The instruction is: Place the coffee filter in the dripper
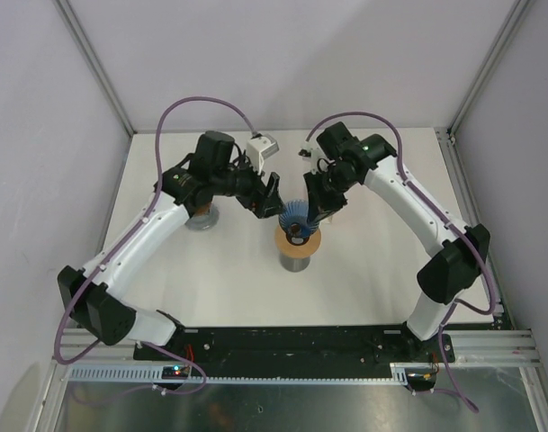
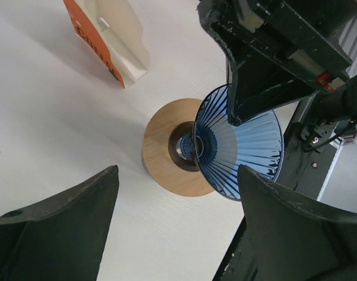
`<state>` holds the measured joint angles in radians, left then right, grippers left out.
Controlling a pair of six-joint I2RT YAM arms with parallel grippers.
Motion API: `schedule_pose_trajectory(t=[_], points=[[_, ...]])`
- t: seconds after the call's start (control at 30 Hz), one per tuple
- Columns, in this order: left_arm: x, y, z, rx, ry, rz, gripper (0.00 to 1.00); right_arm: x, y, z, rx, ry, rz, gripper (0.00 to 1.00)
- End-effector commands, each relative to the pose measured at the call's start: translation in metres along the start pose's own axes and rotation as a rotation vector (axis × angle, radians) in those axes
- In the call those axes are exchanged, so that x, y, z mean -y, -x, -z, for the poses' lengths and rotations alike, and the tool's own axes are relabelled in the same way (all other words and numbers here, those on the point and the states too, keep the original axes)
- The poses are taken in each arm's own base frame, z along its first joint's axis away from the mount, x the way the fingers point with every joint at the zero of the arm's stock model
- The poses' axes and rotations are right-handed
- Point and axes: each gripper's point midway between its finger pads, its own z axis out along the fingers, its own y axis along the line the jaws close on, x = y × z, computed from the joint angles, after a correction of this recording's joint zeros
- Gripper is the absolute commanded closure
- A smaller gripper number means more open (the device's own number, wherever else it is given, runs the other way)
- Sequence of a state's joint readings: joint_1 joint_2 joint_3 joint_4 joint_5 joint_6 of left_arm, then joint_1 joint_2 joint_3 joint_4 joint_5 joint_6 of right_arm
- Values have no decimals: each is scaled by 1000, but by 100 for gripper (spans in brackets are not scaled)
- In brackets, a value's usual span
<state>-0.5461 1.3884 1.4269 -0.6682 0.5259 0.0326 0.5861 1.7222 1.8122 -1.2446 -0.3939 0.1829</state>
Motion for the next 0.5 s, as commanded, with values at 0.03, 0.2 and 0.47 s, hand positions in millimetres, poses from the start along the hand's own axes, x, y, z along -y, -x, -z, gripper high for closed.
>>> schedule_pose_trajectory(t=[0.03,0.2,0.47], points=[[3,-17,-19,-63,-30,43,19,-1,2,-9,-28,3,13,100],[1,-25,-27,-92,-34,52,35,4,-1,-14,-58,-7,13,100],[8,-39,-33,-127,-60,20,59,5,-5,-16,-92,-4,19,100]])
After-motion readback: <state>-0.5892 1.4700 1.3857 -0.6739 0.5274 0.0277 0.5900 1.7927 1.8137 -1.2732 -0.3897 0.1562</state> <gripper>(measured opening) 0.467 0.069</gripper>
